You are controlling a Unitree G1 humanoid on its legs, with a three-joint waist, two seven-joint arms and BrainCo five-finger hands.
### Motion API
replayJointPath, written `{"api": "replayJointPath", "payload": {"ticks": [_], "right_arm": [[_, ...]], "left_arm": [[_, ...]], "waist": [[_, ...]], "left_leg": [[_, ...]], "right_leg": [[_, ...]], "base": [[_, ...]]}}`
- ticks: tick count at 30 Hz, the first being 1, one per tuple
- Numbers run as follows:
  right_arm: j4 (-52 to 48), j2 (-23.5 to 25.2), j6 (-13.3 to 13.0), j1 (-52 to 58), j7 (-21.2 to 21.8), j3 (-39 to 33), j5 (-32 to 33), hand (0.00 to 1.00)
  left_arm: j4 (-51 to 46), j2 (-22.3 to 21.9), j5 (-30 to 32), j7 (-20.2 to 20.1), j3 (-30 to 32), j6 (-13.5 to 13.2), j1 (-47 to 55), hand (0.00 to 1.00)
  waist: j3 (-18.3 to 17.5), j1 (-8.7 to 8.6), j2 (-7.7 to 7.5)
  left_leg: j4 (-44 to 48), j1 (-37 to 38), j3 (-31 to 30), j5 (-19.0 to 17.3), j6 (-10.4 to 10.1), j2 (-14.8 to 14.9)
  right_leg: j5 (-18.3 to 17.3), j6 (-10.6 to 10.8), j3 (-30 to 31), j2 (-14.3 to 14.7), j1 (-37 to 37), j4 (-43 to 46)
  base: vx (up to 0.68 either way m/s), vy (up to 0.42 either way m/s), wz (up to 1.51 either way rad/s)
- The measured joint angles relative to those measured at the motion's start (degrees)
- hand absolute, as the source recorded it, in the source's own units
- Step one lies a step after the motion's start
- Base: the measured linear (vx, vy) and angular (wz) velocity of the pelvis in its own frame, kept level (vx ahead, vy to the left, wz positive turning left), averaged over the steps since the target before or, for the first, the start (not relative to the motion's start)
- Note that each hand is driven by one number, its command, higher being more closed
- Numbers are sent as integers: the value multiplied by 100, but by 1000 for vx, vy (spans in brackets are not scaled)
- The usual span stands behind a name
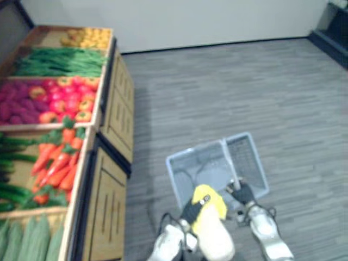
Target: Pick vegetable in the basket
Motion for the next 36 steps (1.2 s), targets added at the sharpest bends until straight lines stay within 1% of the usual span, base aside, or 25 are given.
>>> {"api": "replayJointPath", "payload": {"ticks": [1, 2, 4, 6, 7, 8, 9, 10, 12, 14, 16, 19, 20, 23, 24, 25, 26, 27, 28, 30, 32, 33, 34, 35, 36], "right_arm": [[-7, 17, -1, 76, 71, 40, 190, 100], [-10, 21, -2, 101, 94, 77, 273, 100], [-152, 31, -21, 220, 160, 214, 535, 100], [-357, 29, -48, 362, 359, 336, 838, 100], [-470, 29, -49, 462, 433, 447, 1031, 100], [-591, 28, -52, 595, 542, 519, 1198, 100], [-681, 38, -53, 715, 582, 592, 1297, 100], [-658, -58, -39, 773, 642, 666, 1414, 100], [-691, -151, -21, 891, 698, 763, 1583, 100], [-694, -159, 17, 927, 750, 776, 1800, 100], [-696, -244, 37, 1010, 781, 877, 2185, 100], [-788, -588, 37, 990, 779, 870, 2521, 100], [-817, -635, 37, 982, 779, 864, 2546, 100], [-953, -658, 37, 971, 781, 811, 2538, 100], [-956, -662, 37, 969, 800, 650, 2522, 100], [-956, -657, 34, 966, 816, 543, 2522, 100], [-945, -660, 34, 980, 877, 391, 2451, 100], [-931, -669, 33, 989, 898, 335, 2330, 100], [-806, -611, 32, 959, 916, 278, 2262, 100], [-566, -384, 33, 905, 990, 204, 1934, 100], [-339, -235, 42, 835, 1042, 203, 1665, 100], [-119, -115, 59, 846, 1091, 205, 1485, 100], [23, -56, 69, 846, 1132, 207, 1394, 100], [370, 80, 119, 820, 1215, 211, 1187, 100], [500, 163, 134, 818, 1220, 210, 1020, 100]], "left_arm": [[292, 39, 213, 46, 7, 50, -116, 0], [400, 49, 309, 82, 62, 61, -160, 0], [690, 82, 720, 216, 207, 69, -374, 0], [1049, 82, 1295, 429, 307, 75, -723, 0], [1292, 69, 1504, 569, 356, 80, -913, 0], [1510, 41, 1602, 698, 405, 80, -1089, 0], [1627, 41, 1724, 831, 461, 79, -1195, 0], [1911, -103, 1796, 960, 581, 108, -1312, 0], [2115, -319, 1819, 1203, 650, 166, -1441, 0], [2202, -383, 2002, 1317, 833, 167, -1508, 0], [2204, -392, 2015, 1443, 932, 176, -1446, 0], [2197, -564, 2005, 1546, 1217, 196, -1411, 0], [2177, -585, 2005, 1552, 1258, 196, -1393, 0], [1869, -608, 2022, 1579, 1310, 194, -1282, 0], [1614, -614, 2038, 1574, 1321, 177, -1170, 0], [1376, -679, 2142, 1563, 1310, 144, -1078, 0], [1198, -758, 2218, 1554, 1312, 94, -968, 0], [1135, -805, 2262, 1547, 1315, 52, -903, 0], [1134, -799, 2302, 1535, 1326, 26, -845, 0], [1092, -798, 2406, 1509, 1469, 26, -777, 0], [1105, -767, 2402, 1481, 1557, 36, -649, 0], [1105, -702, 2404, 1418, 1579, 43, -546, 0], [1104, -663, 2404, 1389, 1604, 43, -503, 0], [1091, -562, 2404, 1334, 1667, 42, -412, 0], [1044, -519, 2406, 1297, 1719, 38, -328, 0]], "waist": [[11, -61, 11], [9, -91, 18], [4, -167, 29], [28, -308, 121], [21, -323, 105], [-33, -315, 0], [-40, -316, -106], [5, -323, 79], [-19, -295, 284], [-6, -307, 320], [20, -301, 270], [80, -260, 389], [81, -244, 394], [128, -165, 311], [146, -140, 240], [119, -119, 284], [62, -121, 387], [17, -121, 490], [-10, -122, 492], [-41, -84, 260], [-27, -56, 219], [-30, -43, 195], [-31, -50, 185], [-29, -57, 194], [-30, -58, 197]], "left_leg": [[-72, 331, -23, -131, 23, -16], [-100, 481, -26, -181, 26, -7], [-136, 746, -172, -273, 33, 52], [-138, 854, -337, -397, -91, 274], [-129, 890, -358, -430, -142, 377], [-68, 901, -373, -535, -311, 438], [-38, 979, -409, -686, -552, 415], [-35, 1094, -500, -838, -778, 569], [105, 1055, -473, -836, -785, 828], [234, 1051, -479, -771, -778, 984], [1513, 662, -652, -773, -783, 1204], [3940, -409, -898, -600, -858, 1640], [4161, -567, -784, -657, -822, 1655], [3716, -1025, 67, -1063, -597, 1477], [3072, -1136, 417, -1061, -588, 1303], [2392, -1177, 950, -913, -483, 1231], [1764, -1173, 1601, -474, -263, 1270], [1531, -1174, 1803, -238, -38, 1299], [1533, -1148, 1819, -342, 104, 1170], [1282, -1122, 1503, -465, 212, 618], [965, -858, 1197, -535, 310, 198], [767, -531, 974, -565, 357, -31], [678, -373, 871, -580, 381, -105], [496, -11, 591, -588, 395, -189], [441, 119, 442, -588, 394, -194]], "right_leg": [[-200, -302, -129, -261, -144, 555], [-271, -374, -158, -382, -194, 683], [-307, -423, -175, -578, -363, 503], [-273, -369, -86, -498, -594, -410], [-138, -245, 69, -395, -654, -1266], [286, -209, 320, -334, -601, -2339], [1063, -256, 466, -363, -489, -3042], [1418, -195, 324, -221, -361, -3030], [1281, -325, 198, -21, -237, -3073], [1092, -410, 133, 114, -163, -3012], [803, -437, 102, 184, 218, -3182], [734, -543, -34, 253, 780, -3557], [743, -592, -43, 218, 874, -3623], [746, -537, -271, -139, 1281, -3984], [785, -356, -463, -329, 1393, -4088], [796, -162, -716, -469, 1505, -4181], [712, 54, -947, -537, 1577, -4174], [625, 180, -1085, -529, 1640, -4140], [537, 284, -1183, -629, 1712, -4072], [420, 386, -1560, -1045, 1722, -3671], [411, 387, -1712, -1485, 1529, -2530], [449, 344, -1639, -1780, 1372, -1475], [364, 273, -1529, -1854, 1284, -921], [219, 38, -1285, -1865, 1029, 166], [186, -15, -1180, -1796, 851, 545]], "base": [[497, 84, 0], [305, 51, 6], [358, -33, 19], [422, -153, 39], [349, -223, 33], [364, -239, 37], [412, -263, 31], [332, -200, 19], [347, -228, 10], [271, -200, 11], [204, -170, 13], [197, -66, 18], [170, 54, 21], [258, 126, 37], [233, 174, 69], [306, 248, 99], [292, 241, 96], [257, 218, 87], [319, 315, 89], [303, 315, 103], [377, 302, 106], [442, 293, 97], [385, 156, 112], [353, 83, 103], [336, 57, 99]]}}
